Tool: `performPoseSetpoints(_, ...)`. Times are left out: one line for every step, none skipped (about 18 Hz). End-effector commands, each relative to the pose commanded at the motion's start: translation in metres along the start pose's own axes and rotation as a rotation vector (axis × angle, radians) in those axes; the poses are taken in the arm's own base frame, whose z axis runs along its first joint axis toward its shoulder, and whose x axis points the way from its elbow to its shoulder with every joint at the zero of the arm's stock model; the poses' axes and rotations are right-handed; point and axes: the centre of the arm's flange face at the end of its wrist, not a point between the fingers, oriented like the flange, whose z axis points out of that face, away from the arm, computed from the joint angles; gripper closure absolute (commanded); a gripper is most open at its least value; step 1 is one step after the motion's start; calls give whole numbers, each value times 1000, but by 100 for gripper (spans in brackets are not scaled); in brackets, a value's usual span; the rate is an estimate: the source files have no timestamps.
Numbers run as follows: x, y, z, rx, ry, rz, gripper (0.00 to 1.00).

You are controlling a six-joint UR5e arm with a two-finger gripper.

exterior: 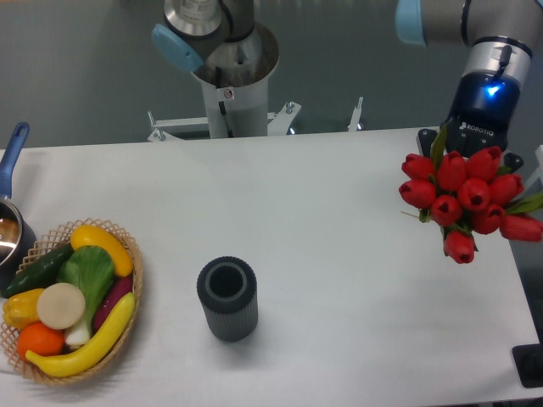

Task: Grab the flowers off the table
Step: 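Lift the gripped red tulips up off the table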

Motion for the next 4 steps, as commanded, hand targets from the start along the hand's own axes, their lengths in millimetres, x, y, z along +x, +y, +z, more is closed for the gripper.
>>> performPoseSetpoints(-1,0,-1,0,-2,1,73)
performPoseSetpoints(-1,1,-2,1,-2,-3,73)
performPoseSetpoints(-1,0,-2,5,0,-6,73)
performPoseSetpoints(-1,1,-2,12,3,-9,73)
